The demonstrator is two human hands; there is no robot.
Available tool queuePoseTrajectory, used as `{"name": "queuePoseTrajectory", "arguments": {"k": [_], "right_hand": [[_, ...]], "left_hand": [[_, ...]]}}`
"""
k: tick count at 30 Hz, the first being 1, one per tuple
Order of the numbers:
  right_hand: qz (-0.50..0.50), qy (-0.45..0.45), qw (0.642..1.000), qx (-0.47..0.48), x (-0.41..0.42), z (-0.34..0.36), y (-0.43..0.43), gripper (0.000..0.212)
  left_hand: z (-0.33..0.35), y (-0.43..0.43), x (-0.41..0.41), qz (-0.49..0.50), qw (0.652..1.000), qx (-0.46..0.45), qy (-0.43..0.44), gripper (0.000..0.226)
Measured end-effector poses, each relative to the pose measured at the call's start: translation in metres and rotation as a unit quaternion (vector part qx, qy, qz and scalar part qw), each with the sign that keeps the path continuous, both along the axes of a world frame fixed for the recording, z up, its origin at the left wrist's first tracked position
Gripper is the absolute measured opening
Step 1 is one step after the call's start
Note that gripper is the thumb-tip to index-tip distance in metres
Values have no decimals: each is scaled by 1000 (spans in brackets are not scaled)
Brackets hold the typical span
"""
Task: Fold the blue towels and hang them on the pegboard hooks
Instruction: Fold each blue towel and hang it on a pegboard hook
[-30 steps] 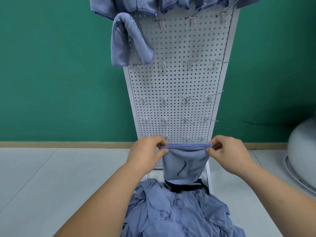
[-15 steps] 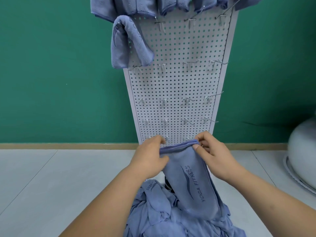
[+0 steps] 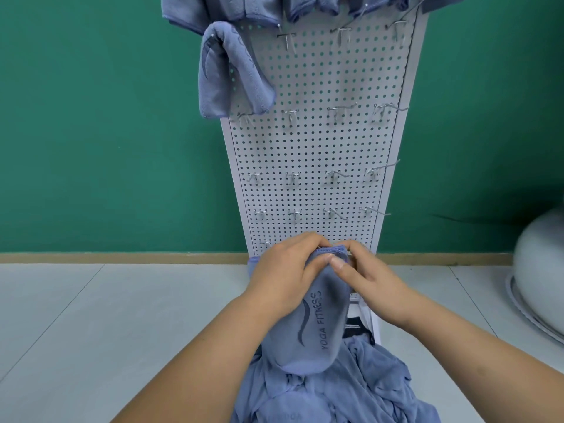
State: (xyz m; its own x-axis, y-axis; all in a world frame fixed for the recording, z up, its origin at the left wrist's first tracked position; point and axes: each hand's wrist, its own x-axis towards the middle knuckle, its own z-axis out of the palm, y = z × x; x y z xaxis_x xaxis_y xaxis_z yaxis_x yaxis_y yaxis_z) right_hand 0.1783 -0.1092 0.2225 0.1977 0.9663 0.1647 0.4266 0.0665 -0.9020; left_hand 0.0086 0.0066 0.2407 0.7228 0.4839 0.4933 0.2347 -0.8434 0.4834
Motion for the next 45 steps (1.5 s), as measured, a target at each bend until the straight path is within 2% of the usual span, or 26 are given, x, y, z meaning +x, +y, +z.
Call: {"name": "queuePoseTrajectory", "arguments": {"k": [5,7,9,11,12,14,16,18,22,24,27,30,33,35,40,45], "right_hand": [[73,-29,993,-83,12,-7,1,46],[73,-106,984,-126,24,-17,0,33],[61,-235,954,-173,40,-30,1,18],[39,-319,920,-224,59,-44,0,31],[29,-321,918,-233,67,-47,-2,38],[25,-276,936,-217,79,-47,-6,45],[19,-222,955,-196,84,-42,-10,42],[15,-220,956,-193,83,-39,-9,34],[30,-247,942,-224,69,-45,-3,13],[37,-247,944,-214,54,-40,-1,31],[16,-202,970,-137,30,-25,3,50],[-2,-126,991,-44,10,-14,6,43],[-19,-76,997,19,-3,-9,8,32],[-51,-75,995,35,-7,-11,9,30],[-145,-161,973,74,-9,-20,10,39],[-111,-140,980,88,-7,-20,11,20]], "left_hand": [[10,3,-2,-23,999,2,-40,12],[16,7,-6,-9,997,-20,-77,9],[21,14,-13,20,991,-58,-120,8],[21,26,-23,53,981,-93,-161,7],[19,34,-28,72,976,-106,-177,7],[12,49,-39,103,965,-137,-197,7],[7,59,-46,115,957,-174,-203,7],[6,59,-48,108,957,-192,-190,8],[8,47,-40,70,980,-143,-118,7],[5,43,-35,51,992,-98,-60,7],[1,39,-27,41,998,-18,33,11],[3,32,-22,28,999,-5,39,10],[4,27,-21,14,999,-5,31,9],[5,26,-21,12,999,-15,25,9],[8,21,-21,12,1000,-20,19,9],[9,18,-20,12,1000,-4,23,9]]}}
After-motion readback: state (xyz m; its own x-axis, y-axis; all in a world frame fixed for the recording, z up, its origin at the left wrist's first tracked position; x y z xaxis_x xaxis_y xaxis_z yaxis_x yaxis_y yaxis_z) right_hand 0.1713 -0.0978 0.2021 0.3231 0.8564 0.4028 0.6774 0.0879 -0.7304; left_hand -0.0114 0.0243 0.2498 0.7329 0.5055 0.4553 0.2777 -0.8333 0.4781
